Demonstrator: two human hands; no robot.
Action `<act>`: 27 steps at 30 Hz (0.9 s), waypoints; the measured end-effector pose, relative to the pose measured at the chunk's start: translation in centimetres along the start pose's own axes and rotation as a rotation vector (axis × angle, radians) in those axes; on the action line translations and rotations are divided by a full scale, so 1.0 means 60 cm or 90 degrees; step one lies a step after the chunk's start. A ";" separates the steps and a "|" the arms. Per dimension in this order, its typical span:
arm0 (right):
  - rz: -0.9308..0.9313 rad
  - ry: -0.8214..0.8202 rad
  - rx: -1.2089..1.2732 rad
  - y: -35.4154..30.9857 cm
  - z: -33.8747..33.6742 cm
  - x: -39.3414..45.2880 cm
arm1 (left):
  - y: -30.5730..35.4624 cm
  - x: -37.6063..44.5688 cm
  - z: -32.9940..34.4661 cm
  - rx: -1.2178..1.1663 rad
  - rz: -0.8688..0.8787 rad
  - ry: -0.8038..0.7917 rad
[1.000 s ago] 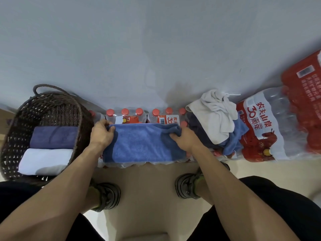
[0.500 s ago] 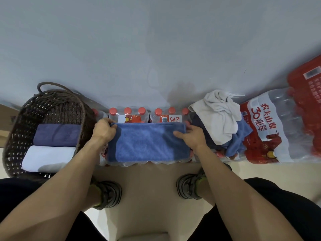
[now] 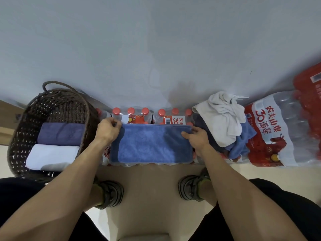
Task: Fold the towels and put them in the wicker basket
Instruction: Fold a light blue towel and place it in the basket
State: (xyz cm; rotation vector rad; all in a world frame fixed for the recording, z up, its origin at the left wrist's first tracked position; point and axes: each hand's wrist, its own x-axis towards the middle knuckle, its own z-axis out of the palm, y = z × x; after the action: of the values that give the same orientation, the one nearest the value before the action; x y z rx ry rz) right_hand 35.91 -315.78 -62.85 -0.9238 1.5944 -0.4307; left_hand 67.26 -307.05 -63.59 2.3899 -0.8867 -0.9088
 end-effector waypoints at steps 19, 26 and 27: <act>-0.108 0.305 -0.131 -0.011 0.012 0.007 | 0.014 -0.029 0.001 0.037 0.097 0.155; -0.476 0.118 -0.510 0.022 0.090 -0.055 | 0.028 -0.143 0.120 0.197 0.276 0.065; -0.475 0.042 -0.589 0.045 0.097 -0.060 | 0.009 -0.150 0.133 0.255 0.258 0.026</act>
State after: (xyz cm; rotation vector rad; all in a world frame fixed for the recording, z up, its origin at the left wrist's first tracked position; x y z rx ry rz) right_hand 40.54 -310.18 -63.86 -2.2531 1.4492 -0.2008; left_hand 56.20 -302.48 -64.95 2.3900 -1.5880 -0.5605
